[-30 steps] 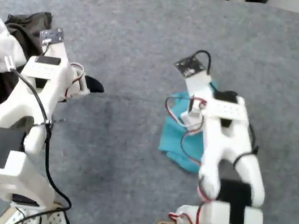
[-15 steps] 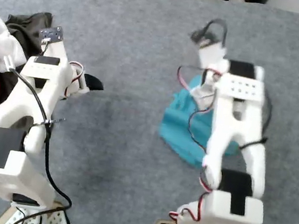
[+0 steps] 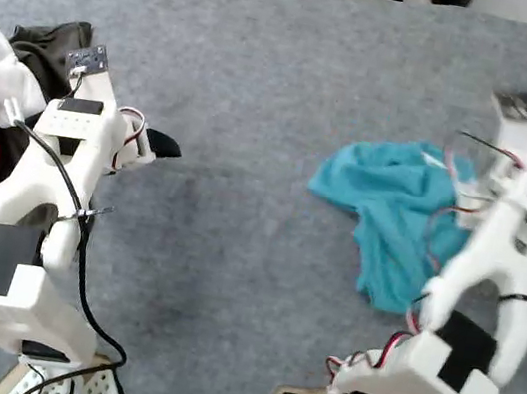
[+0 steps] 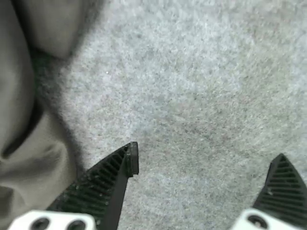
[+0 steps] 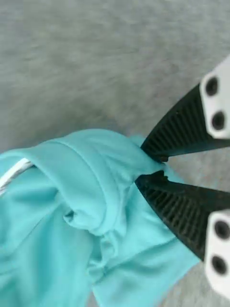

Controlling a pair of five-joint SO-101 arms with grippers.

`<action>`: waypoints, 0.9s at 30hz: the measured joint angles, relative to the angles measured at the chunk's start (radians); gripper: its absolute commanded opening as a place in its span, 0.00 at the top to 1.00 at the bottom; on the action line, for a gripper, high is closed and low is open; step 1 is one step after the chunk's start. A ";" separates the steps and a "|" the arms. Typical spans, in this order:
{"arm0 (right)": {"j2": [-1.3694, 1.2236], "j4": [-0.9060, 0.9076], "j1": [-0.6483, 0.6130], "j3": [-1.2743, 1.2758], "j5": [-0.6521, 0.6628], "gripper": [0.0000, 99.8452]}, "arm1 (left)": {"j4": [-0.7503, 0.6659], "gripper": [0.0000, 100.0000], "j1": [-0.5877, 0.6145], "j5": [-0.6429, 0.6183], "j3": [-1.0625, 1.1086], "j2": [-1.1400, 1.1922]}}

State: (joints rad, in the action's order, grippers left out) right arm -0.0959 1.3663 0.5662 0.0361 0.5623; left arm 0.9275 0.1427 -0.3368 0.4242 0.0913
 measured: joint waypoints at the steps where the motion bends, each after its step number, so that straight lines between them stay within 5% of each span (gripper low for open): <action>1: -0.011 0.000 0.041 0.009 0.025 0.99 | 0.000 0.58 0.000 0.000 0.000 0.000; 7: -0.043 0.015 0.222 0.069 0.235 0.98 | 0.000 0.58 0.000 0.000 0.000 0.000; 14: -0.044 0.092 0.371 0.075 0.534 0.79 | 0.000 0.58 0.000 0.005 0.000 0.000; 19: -0.044 0.193 0.445 -0.003 0.709 0.82 | 0.000 0.58 0.000 0.005 0.000 0.000; 27: -0.043 0.382 0.354 -0.287 0.689 0.88 | 0.000 0.58 0.000 0.005 0.000 0.000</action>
State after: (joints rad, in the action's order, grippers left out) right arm -0.1389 1.7484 0.9206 -0.2509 1.2513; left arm 0.9275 0.1427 -0.3322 0.4242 0.0913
